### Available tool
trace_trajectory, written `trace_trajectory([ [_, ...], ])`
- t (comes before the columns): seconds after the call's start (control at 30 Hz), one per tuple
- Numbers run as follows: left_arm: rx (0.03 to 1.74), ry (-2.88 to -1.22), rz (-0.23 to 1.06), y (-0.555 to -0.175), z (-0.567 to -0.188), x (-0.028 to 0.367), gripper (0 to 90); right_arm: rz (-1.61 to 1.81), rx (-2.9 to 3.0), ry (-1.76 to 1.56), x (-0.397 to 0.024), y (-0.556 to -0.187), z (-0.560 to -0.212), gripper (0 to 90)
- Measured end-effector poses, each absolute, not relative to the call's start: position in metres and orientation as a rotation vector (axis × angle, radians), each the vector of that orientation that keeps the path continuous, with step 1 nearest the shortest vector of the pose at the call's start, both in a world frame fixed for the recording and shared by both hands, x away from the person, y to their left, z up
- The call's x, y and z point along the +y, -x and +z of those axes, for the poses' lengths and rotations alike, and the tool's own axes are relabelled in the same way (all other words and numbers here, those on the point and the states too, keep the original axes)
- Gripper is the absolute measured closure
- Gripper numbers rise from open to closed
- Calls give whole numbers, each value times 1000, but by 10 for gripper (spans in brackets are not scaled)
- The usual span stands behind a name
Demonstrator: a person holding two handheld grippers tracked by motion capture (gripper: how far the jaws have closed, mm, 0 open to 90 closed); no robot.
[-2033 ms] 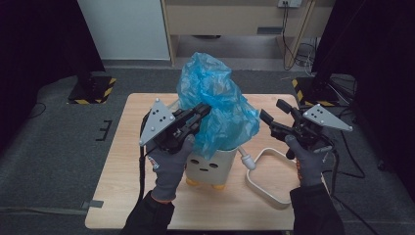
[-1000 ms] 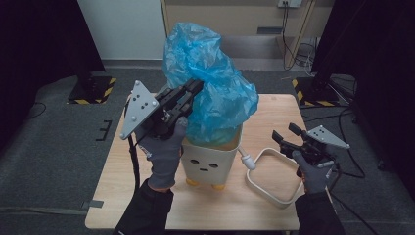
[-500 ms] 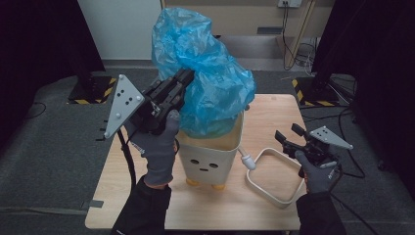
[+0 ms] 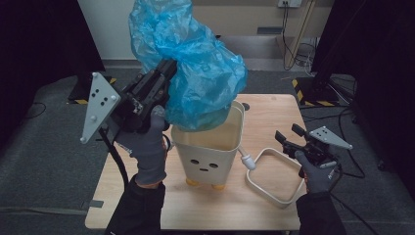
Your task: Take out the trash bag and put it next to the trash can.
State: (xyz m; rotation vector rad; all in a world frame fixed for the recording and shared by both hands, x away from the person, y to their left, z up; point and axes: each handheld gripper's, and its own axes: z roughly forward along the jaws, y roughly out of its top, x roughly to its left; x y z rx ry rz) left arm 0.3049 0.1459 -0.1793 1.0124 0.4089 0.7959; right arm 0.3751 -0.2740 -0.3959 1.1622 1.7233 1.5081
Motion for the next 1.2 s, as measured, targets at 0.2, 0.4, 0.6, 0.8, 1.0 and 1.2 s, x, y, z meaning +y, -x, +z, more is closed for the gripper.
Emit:
trace_trajectory([
  [0.2,416,-988,826,-301,-174,155,867,1502,1723,-1159,-275,-376,-397,264],
  [0.4,433,-971,852,-300,-173,164,866,1497,1726,-1169,-275,-376,-398,264],
  [0.6,453,-976,883,-300,-174,173,865,1496,1725,-1171,-276,-376,-399,263],
  [0.8,476,-961,904,-298,-174,185,865,1491,1726,-1181,-277,-377,-400,262],
  [1.0,497,-952,927,-297,-174,197,864,1482,1731,-1181,-277,-378,-402,262],
  [1.2,529,-938,932,-299,-178,207,864,1477,1736,-1186,-277,-378,-403,261],
])
